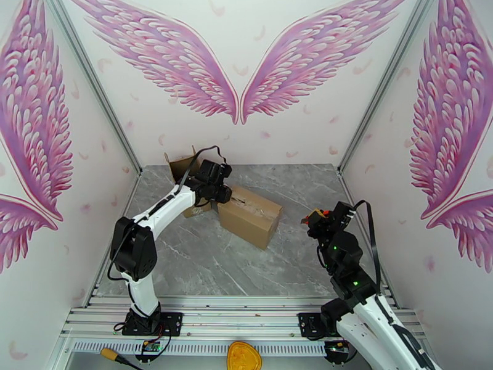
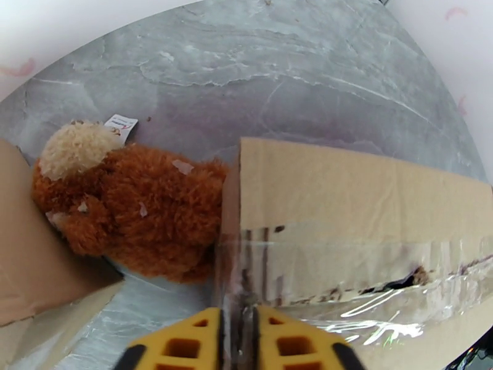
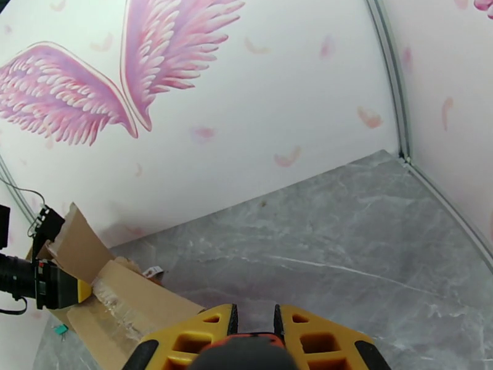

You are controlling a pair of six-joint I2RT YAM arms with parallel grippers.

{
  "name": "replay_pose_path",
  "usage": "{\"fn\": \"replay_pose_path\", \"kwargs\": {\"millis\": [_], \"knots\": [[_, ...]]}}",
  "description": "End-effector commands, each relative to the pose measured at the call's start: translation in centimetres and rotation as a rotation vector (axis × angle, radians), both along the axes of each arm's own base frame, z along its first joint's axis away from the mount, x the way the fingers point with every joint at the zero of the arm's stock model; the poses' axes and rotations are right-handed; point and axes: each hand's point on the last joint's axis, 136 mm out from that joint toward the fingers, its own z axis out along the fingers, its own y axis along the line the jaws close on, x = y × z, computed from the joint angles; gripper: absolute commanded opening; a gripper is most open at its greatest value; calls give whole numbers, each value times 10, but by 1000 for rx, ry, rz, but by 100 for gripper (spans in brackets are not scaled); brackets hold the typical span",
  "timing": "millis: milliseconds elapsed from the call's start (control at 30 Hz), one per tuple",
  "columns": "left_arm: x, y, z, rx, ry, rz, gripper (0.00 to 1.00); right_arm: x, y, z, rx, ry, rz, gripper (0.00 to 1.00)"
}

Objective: Unpack the express box

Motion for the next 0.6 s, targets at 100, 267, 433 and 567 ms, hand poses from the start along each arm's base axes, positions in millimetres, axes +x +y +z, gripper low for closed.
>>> {"fn": "replay_pose_path", "kwargs": {"millis": [100, 267, 433, 567], "knots": [[-17, -21, 78, 2, -320, -231, 84, 9, 2, -12, 252, 8, -31, 0], [-48, -50, 97, 98, -568, -619, 99, 21, 16, -15, 452, 1, 7, 0], [-98, -74, 65, 255, -790, -1031, 99, 32, 18, -11, 542, -19, -10, 0], [-114, -83, 44, 291, -778, -1158, 99, 37, 17, -17, 586, -22, -31, 0]]}}
